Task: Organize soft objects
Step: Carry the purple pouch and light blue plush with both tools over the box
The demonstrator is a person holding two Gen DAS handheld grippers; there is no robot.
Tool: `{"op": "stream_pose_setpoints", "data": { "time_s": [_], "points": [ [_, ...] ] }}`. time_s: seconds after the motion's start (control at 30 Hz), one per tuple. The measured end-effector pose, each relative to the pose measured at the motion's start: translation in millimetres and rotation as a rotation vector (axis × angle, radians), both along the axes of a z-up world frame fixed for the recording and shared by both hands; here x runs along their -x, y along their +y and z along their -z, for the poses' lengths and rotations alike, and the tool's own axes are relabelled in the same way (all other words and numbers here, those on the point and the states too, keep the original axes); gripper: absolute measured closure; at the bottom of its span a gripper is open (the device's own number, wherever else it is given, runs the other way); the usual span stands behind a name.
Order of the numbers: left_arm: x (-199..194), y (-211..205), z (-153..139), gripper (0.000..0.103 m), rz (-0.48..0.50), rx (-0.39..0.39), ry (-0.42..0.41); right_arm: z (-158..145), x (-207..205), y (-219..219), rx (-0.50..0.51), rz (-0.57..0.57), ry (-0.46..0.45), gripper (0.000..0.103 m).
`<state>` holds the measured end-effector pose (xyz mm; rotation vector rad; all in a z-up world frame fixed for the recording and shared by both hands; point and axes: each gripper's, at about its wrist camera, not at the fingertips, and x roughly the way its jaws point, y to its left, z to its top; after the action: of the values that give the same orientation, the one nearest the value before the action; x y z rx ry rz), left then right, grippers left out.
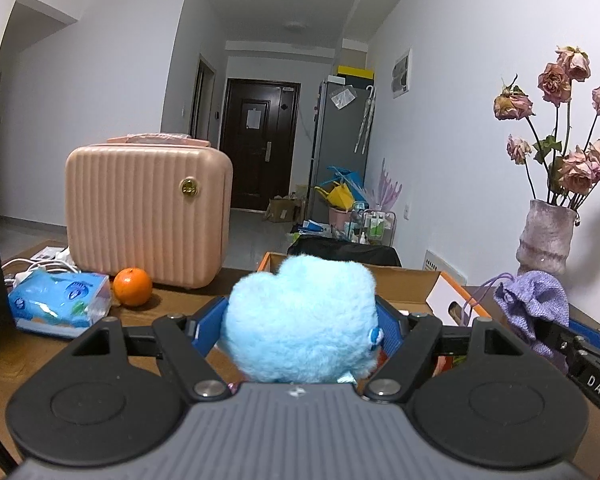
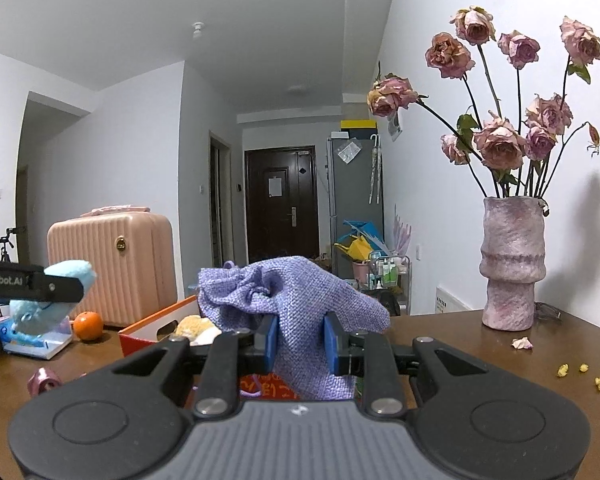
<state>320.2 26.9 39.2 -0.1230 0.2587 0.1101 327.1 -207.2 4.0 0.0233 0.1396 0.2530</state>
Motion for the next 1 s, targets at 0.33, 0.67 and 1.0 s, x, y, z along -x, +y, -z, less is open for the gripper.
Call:
{"op": "stream_pose_setpoints", "data": {
  "time_s": [0.33,0.67,1.0],
  "points": [
    [-38,-6,-7,0.026,-0.011,0.018,-0.002,-3,-35,7,-0.008,0.003,0.008,0.08],
    [-78,-7,-10,0.026,-0.016,0.037,-0.003,-1,-73,16,-0.019,0.022,0.024,0.08],
    [-118,0,-6,0.026,-0.032,0.049,0.02,-3,-116,28,-0.015,0.031,0.036,0.08]
  ]
}}
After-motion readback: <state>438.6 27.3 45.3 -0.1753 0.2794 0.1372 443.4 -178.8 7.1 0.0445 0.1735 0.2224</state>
